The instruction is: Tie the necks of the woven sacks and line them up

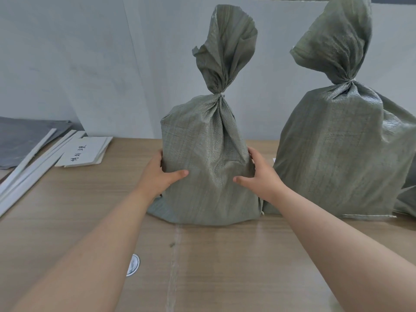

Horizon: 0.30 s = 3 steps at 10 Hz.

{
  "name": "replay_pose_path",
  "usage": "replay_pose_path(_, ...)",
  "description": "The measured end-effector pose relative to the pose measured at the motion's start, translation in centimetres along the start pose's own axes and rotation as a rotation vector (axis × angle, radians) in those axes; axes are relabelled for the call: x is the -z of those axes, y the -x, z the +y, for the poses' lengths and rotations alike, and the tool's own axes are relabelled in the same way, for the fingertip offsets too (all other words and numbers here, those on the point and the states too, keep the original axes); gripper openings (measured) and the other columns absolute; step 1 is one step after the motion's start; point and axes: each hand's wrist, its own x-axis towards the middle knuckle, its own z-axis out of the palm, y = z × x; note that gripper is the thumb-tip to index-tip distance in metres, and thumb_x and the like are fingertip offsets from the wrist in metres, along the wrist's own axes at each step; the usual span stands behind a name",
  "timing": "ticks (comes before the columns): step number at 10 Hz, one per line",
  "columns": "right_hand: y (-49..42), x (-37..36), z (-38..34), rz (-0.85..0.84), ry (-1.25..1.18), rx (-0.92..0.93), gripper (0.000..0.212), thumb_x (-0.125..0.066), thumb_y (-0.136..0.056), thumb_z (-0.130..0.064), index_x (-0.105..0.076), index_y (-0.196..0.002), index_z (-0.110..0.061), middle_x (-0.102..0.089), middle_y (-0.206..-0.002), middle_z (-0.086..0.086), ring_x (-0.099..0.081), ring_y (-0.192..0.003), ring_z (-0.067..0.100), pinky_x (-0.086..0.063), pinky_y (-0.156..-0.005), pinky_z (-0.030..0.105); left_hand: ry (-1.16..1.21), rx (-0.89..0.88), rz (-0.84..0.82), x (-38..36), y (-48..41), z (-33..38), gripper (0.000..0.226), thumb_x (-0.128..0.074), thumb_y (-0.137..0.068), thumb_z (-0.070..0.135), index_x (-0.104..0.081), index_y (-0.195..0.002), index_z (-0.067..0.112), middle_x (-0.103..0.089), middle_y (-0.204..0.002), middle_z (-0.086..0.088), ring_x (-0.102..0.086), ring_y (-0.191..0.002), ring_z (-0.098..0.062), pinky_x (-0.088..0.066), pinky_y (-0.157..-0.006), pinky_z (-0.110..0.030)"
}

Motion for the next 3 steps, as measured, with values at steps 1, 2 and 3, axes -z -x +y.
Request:
replay_pose_path(1, 0.6, 0.4, -0.3, 0.014, 0.011, 0.010, 0.098, -0.081, -0.064, -0.042, -0.030, -0.148, -0.039, -0.047, -0.145, -0.011, -0.049, -0.131, 0.013, -0.043, -0.110, 0.042, -0.040, -0.032, 0.048, 0.5, 0.6, -0.4, 0.087, -0.090, -0.059, 0.037, -0.051, -0.136, 0.032, -0.064, -0.129, 0.007, -0.057, -0.121, -0.006, -0.047, -0.105, -0.040)
replay_pose_path(2, 2.2, 1.2, -1.4, 0.022, 0.019, 0.025, 0.091, -0.082, -0.077, -0.025, -0.030, -0.152, -0.030, -0.042, -0.150, -0.006, -0.041, -0.137, 0.015, -0.035, -0.111, 0.031, -0.064, -0.068, 0.141, 0.6, 2.5, 0.2, 0.081, -0.087, -0.067, 0.029, -0.050, -0.139, 0.030, -0.059, -0.135, 0.009, -0.053, -0.125, -0.009, -0.044, -0.108, -0.044)
replay_pose_path(3, 4.0, 2.1, -3.0, 0.046, 0.033, 0.038, 0.090, -0.080, -0.080, -0.024, -0.028, -0.153, -0.026, -0.039, -0.152, -0.004, -0.037, -0.140, 0.016, -0.035, -0.112, 0.033, -0.038, -0.102, 0.197, 0.2, 4.6, 1.3, 0.074, -0.084, -0.076, 0.019, -0.049, -0.140, 0.027, -0.054, -0.137, 0.013, -0.051, -0.125, -0.010, -0.042, -0.106, -0.039)
